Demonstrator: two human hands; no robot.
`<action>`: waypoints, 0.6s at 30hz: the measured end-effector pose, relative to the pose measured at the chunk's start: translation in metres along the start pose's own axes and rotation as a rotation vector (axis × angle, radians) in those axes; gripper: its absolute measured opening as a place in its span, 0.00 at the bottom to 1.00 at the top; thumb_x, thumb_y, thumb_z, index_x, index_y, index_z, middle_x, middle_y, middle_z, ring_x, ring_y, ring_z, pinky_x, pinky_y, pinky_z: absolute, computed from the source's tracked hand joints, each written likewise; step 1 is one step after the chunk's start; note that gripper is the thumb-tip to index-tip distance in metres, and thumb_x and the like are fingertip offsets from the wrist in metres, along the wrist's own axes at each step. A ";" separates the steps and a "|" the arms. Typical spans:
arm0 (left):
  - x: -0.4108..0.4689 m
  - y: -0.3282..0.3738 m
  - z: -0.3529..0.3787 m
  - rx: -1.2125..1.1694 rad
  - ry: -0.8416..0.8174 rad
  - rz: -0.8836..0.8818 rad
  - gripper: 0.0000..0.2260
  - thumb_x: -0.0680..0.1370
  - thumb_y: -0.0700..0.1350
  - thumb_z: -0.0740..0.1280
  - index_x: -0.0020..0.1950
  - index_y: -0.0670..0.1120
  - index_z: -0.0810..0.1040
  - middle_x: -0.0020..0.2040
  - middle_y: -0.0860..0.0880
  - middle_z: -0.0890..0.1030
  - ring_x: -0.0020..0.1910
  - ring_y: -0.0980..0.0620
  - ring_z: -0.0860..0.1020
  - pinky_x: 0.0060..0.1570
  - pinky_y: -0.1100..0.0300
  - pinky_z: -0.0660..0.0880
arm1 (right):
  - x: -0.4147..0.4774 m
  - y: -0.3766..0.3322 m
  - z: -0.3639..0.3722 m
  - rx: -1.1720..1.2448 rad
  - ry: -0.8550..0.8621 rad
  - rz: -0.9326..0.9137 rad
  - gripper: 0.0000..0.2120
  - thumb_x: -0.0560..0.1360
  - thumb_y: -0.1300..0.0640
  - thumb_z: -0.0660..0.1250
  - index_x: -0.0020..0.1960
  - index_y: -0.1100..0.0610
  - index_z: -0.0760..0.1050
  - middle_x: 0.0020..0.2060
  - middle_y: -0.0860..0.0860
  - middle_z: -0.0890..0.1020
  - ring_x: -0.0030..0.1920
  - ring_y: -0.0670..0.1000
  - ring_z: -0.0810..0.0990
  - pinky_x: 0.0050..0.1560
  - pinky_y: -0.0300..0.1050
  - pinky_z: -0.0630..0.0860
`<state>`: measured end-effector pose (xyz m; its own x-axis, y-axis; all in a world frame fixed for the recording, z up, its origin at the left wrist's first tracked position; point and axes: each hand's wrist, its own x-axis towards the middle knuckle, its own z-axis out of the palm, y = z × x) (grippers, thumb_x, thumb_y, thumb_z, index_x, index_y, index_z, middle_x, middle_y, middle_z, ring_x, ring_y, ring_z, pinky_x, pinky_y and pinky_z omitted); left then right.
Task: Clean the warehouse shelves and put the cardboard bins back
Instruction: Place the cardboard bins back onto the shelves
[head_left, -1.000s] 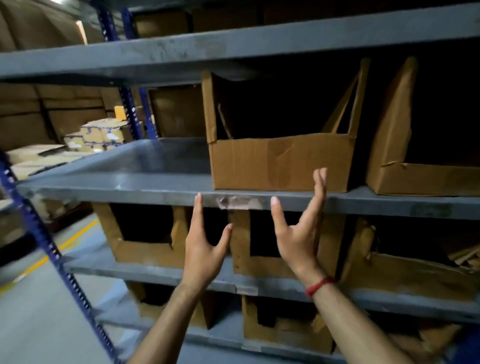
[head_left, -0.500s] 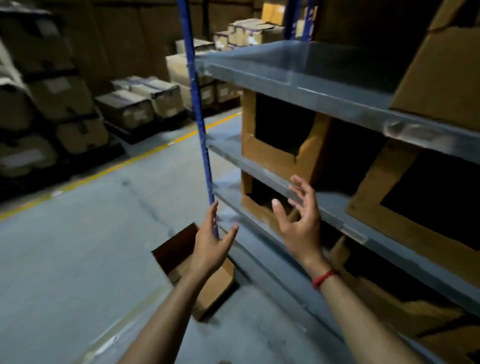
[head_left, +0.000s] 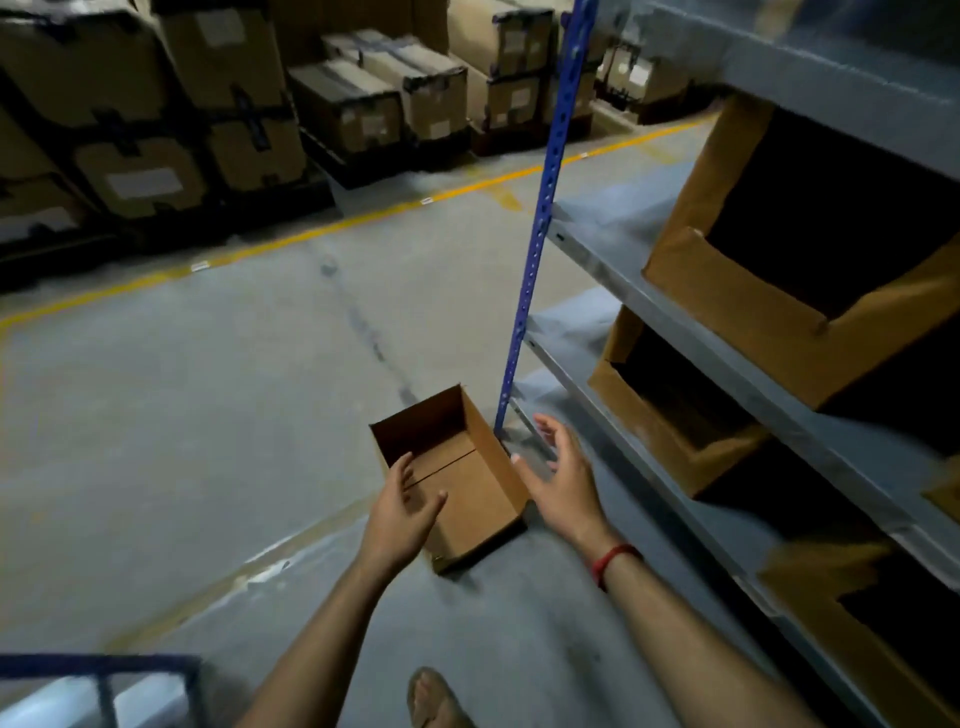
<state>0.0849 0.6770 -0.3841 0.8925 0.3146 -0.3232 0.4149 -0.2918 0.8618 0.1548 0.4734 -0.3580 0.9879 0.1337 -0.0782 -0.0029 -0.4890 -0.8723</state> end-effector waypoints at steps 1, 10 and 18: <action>0.004 -0.008 -0.004 0.007 -0.001 -0.037 0.35 0.77 0.49 0.72 0.80 0.47 0.60 0.77 0.44 0.67 0.73 0.43 0.69 0.70 0.47 0.69 | 0.004 0.007 0.007 -0.010 -0.025 0.031 0.28 0.76 0.52 0.71 0.72 0.42 0.64 0.69 0.42 0.70 0.69 0.41 0.68 0.70 0.47 0.70; 0.035 -0.052 -0.019 0.020 0.035 -0.240 0.30 0.78 0.47 0.71 0.77 0.46 0.64 0.71 0.41 0.73 0.68 0.41 0.73 0.66 0.47 0.72 | 0.041 0.040 0.028 -0.111 -0.132 0.208 0.28 0.78 0.54 0.70 0.74 0.48 0.63 0.64 0.41 0.68 0.62 0.40 0.66 0.57 0.37 0.67; 0.079 -0.068 0.007 0.015 0.071 -0.404 0.30 0.78 0.49 0.71 0.77 0.47 0.64 0.71 0.43 0.74 0.66 0.41 0.75 0.64 0.47 0.74 | 0.105 0.082 0.040 -0.131 -0.242 0.328 0.30 0.77 0.53 0.71 0.74 0.51 0.63 0.69 0.49 0.71 0.62 0.44 0.68 0.60 0.41 0.67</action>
<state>0.1288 0.7152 -0.4714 0.6428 0.4682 -0.6063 0.7326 -0.1445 0.6652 0.2517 0.4817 -0.4575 0.8733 0.1438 -0.4655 -0.2755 -0.6424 -0.7152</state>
